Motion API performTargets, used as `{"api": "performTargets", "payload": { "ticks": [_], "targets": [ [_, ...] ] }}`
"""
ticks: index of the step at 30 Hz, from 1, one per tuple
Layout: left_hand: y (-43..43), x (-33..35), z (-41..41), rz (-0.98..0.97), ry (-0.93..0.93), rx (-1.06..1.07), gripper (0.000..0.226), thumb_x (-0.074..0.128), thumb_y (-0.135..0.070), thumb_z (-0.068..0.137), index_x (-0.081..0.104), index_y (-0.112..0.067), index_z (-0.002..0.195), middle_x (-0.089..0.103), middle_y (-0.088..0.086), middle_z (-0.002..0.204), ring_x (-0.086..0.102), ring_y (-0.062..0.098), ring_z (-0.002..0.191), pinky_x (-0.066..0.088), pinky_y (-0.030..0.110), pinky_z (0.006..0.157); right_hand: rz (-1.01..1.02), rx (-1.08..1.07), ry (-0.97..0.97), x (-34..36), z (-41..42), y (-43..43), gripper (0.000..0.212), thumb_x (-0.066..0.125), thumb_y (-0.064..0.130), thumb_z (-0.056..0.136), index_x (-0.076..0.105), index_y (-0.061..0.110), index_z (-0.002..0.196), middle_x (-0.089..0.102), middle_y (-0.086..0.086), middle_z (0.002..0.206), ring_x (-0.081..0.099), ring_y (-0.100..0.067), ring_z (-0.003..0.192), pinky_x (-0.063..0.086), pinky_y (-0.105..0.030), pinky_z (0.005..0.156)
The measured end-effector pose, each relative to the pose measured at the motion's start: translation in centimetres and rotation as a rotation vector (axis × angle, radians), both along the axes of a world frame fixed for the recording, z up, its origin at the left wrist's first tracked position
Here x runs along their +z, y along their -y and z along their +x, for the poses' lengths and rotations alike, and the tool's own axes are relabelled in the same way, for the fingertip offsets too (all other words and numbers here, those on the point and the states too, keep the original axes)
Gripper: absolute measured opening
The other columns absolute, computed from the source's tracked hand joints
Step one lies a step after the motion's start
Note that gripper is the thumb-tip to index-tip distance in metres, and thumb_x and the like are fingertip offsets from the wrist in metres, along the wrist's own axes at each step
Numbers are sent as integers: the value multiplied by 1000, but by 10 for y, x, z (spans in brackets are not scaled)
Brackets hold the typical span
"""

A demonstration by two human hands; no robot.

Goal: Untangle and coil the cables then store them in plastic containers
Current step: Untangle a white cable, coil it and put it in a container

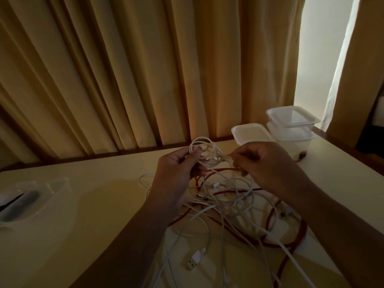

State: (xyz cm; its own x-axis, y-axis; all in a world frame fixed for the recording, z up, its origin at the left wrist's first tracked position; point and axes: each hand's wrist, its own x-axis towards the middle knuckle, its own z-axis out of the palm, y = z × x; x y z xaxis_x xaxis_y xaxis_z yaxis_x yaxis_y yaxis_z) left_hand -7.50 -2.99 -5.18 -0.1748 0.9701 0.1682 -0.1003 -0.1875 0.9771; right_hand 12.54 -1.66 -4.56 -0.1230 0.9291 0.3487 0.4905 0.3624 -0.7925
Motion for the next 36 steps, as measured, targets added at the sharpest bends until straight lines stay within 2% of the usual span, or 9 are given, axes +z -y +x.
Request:
{"api": "performTargets", "payload": {
  "ticks": [6,10,16,20,23,25,27,31,36],
  "targets": [
    [-4,-1,-5,75,-156,20,14,66,-15,99,79,-14,103,75,14,83,69,22,74,59,33,74,176,-196,-14,-1,6,-4,14,65,32,96,75,28,105,71,17,93,63,7,85,48,-14,81],
    [-3,-1,-8,79,-216,-19,14,65,-16,100,78,-15,107,77,13,87,73,23,79,62,37,79,106,-71,27,-9,2,-5,20,61,37,98,72,35,115,65,29,92,59,20,88,41,2,67],
    [0,2,-5,38,-238,-127,16,65,-13,100,77,-9,111,77,15,90,72,20,79,60,29,76,-239,211,-331,-13,-9,-7,24,61,19,100,71,17,122,78,1,98,75,-14,90,61,-34,85],
    [0,-1,-5,4,-287,-186,19,66,-25,100,78,-15,112,78,15,96,73,27,86,63,42,85,-344,252,-608,-16,-11,-4,21,71,14,90,71,3,108,77,-17,97,74,-32,95,61,-36,86],
    [2,-3,-2,-18,-316,-205,20,64,-26,101,77,-13,111,79,11,96,75,26,86,63,37,82,-270,168,-513,-18,-14,-4,13,76,20,87,75,11,96,77,-5,90,73,-19,87,60,-28,76],
    [2,-4,0,-25,-281,-216,19,64,-22,101,76,-10,110,79,8,95,74,22,83,62,31,78,-169,92,-367,-17,-15,-2,7,77,29,87,76,23,91,74,5,80,66,-4,71,52,-21,65],
    [2,-4,2,-32,-169,-225,18,64,-17,101,76,-6,109,78,12,92,72,22,80,61,31,76,-154,117,-390,-16,-14,-3,9,76,30,88,75,24,94,73,3,77,64,-6,66,52,-23,66],
    [1,-1,6,-78,55,-219,15,65,-11,98,76,-2,105,75,16,86,70,17,69,61,24,67,-228,261,-581,-14,-16,-2,22,72,23,90,71,11,108,76,-11,91,74,-24,82,61,-43,83],
    [1,2,8,-103,143,-204,15,64,-7,97,74,-2,108,77,15,89,72,14,69,62,21,68,-231,223,-631,-11,-20,2,24,69,15,93,65,7,115,77,-12,96,77,-29,88,60,-48,85]
  ]
}}
